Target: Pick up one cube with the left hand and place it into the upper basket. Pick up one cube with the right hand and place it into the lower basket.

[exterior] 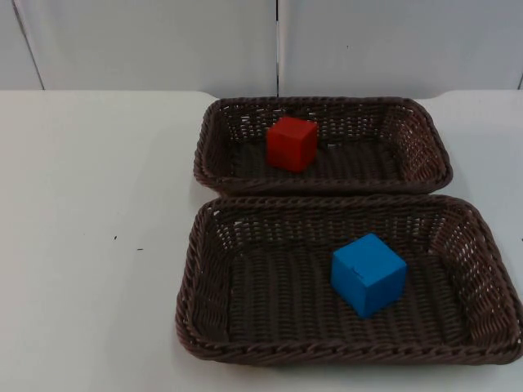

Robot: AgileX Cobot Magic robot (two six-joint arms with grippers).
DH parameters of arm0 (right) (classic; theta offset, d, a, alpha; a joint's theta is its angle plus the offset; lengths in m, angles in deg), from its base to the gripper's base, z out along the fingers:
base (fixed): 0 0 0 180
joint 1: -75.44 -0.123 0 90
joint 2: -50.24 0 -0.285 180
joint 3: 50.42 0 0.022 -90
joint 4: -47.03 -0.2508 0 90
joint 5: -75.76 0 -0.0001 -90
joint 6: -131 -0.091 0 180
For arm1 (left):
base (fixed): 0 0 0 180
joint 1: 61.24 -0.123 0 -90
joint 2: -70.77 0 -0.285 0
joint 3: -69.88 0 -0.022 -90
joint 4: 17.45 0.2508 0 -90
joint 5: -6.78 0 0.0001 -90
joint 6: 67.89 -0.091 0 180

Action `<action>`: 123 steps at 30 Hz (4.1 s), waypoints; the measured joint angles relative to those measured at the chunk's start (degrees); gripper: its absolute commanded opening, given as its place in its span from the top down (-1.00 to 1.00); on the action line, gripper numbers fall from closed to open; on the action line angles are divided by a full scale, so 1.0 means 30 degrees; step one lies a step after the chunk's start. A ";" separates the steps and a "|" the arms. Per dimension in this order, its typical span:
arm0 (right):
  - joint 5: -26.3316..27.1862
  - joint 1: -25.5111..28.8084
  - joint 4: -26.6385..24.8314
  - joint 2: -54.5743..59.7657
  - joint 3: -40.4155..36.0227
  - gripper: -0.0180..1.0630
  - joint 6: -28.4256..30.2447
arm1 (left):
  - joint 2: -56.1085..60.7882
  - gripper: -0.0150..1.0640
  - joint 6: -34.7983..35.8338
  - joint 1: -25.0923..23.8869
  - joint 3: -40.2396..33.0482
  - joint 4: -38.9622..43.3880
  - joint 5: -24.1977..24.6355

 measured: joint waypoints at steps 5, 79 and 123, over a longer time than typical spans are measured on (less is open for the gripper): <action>0.0000 0.0000 0.0000 0.0000 0.0000 -0.46 0.0000 | 0.0000 -0.98 0.0000 0.0000 0.0000 0.0000 0.0000; 0.0000 0.0000 0.0000 0.0000 0.0000 -0.98 0.0035 | 0.0000 -0.98 0.0000 -0.7432 0.0000 0.0000 0.0000; 0.0000 0.6549 0.0000 0.0000 0.0000 -0.98 0.0035 | 0.0000 -0.98 0.0000 -0.8078 0.0000 0.0000 0.0000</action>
